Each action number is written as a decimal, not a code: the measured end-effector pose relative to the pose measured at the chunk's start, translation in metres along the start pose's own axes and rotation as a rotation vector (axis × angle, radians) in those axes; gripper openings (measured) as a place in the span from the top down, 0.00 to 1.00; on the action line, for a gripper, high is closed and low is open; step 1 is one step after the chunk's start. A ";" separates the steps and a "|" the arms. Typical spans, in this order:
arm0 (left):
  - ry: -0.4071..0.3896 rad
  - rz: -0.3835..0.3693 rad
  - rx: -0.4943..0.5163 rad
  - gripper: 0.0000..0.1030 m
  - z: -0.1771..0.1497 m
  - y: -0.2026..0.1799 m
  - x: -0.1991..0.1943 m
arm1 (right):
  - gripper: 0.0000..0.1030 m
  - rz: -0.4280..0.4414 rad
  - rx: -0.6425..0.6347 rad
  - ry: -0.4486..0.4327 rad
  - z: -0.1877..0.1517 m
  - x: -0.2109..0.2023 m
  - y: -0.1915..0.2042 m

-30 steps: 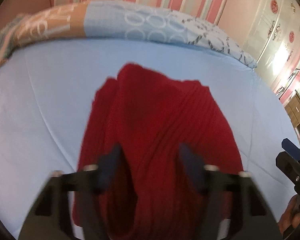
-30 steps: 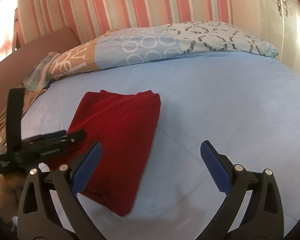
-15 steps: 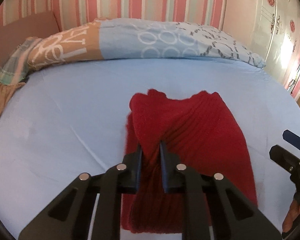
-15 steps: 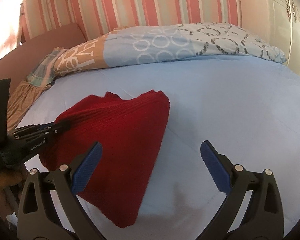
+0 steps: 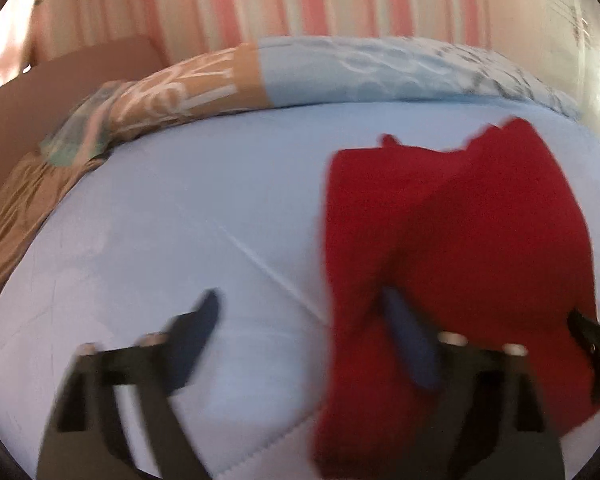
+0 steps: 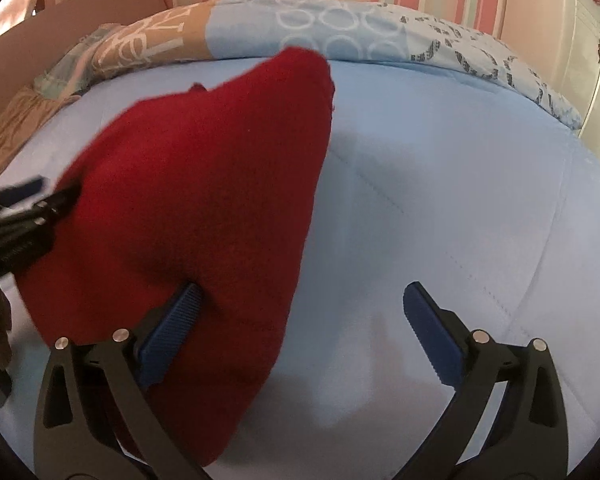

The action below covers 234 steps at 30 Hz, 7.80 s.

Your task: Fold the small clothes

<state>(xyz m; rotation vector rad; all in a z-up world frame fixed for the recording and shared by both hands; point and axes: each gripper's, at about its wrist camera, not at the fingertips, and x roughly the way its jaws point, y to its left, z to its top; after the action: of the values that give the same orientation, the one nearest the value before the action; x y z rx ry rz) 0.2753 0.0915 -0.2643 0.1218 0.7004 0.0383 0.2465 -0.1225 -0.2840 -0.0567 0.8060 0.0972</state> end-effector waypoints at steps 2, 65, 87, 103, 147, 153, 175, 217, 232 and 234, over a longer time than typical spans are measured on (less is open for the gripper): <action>0.013 -0.040 -0.053 0.10 0.001 0.010 -0.001 | 0.03 -0.013 -0.030 -0.008 0.002 -0.004 0.002; 0.271 -0.511 -0.185 0.02 -0.002 -0.001 0.027 | 0.03 0.192 0.144 0.034 0.046 -0.002 -0.040; 0.249 -0.649 -0.253 0.53 0.001 0.003 0.022 | 0.50 0.502 0.360 0.195 0.036 0.025 -0.035; 0.095 -0.672 -0.182 0.61 0.035 -0.051 -0.057 | 0.65 0.429 0.233 -0.072 0.042 -0.063 -0.069; -0.127 -0.150 0.153 0.12 0.000 -0.275 -0.145 | 0.03 -0.188 -0.070 -0.301 -0.067 -0.139 -0.248; -0.047 -0.069 0.177 0.11 -0.031 -0.266 -0.073 | 0.03 -0.211 -0.116 -0.226 -0.071 -0.096 -0.259; -0.078 -0.235 -0.021 0.02 -0.026 -0.169 -0.227 | 0.03 -0.103 0.183 -0.167 -0.096 -0.242 -0.193; -0.058 -0.099 -0.116 0.02 -0.113 -0.061 -0.358 | 0.03 -0.112 0.145 -0.149 -0.132 -0.321 -0.026; -0.056 -0.120 -0.130 0.02 -0.114 -0.059 -0.356 | 0.03 -0.098 0.162 -0.128 -0.139 -0.312 -0.027; -0.051 -0.125 -0.134 0.02 -0.114 -0.059 -0.356 | 0.03 -0.098 0.167 -0.129 -0.140 -0.313 -0.028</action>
<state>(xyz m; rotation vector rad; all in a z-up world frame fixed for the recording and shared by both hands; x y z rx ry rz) -0.0712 0.0169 -0.1301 -0.0490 0.6513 -0.0373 -0.0658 -0.1831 -0.1541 0.0670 0.6784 -0.0584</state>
